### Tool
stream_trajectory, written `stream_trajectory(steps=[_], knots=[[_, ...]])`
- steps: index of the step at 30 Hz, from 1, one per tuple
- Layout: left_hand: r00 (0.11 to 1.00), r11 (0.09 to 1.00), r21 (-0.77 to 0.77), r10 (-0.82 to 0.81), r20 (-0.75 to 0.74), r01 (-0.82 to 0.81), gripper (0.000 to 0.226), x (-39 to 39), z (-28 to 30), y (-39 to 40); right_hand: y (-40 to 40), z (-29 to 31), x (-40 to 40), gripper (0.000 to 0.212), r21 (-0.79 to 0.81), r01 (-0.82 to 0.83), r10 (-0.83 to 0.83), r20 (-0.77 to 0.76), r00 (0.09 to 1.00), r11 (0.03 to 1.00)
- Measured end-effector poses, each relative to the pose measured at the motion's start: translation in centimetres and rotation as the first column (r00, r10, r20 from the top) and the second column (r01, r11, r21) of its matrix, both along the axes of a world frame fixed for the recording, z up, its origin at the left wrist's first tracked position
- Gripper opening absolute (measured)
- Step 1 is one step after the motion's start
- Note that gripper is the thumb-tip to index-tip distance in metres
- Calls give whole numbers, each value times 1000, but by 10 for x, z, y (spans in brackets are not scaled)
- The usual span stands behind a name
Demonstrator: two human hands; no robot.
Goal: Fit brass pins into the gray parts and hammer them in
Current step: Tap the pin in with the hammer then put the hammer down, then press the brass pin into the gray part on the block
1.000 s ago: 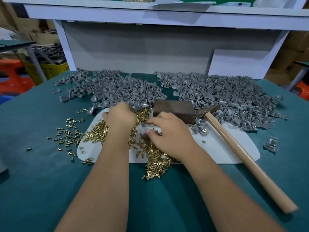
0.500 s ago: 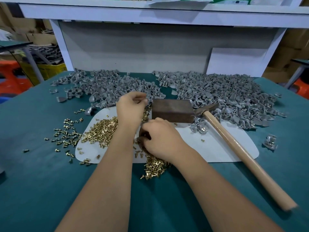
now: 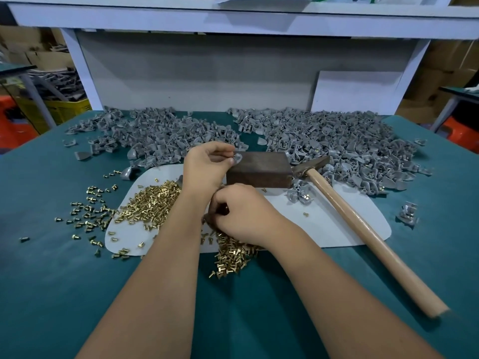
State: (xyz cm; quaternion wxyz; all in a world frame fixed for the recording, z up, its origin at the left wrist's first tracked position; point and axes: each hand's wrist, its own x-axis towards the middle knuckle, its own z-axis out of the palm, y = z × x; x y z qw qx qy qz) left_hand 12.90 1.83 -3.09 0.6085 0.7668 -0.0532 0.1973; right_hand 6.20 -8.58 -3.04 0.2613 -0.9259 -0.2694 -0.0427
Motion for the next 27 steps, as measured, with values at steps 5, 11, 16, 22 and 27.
stream_trajectory(steps=[5, 11, 16, 22, 27], knots=[[999, 998, -41, 38, -9, -38, 27, -1, 1, 0, -8, 0, 6, 13, 152, 49, -42, -43, 998, 987], [999, 999, -33, -37, -28, 36, 37, -6, 4, -12, -29, 4, 17, 11, 487, 311, -394, 75, 916, 816], [998, 995, 74, -61, -13, 62, 26, -7, -1, -23, -51, 2, 25, 17, 633, 466, -567, -51, 822, 619], [998, 999, 9, 43, -50, -43, 33, -4, 3, -12, -53, 1, 27, 18, 633, 515, -594, -106, 798, 578], [992, 944, 307, 126, -2, -119, 22, -5, -3, -13, -49, 1, 23, 17, 589, 478, -593, 2, 805, 651]])
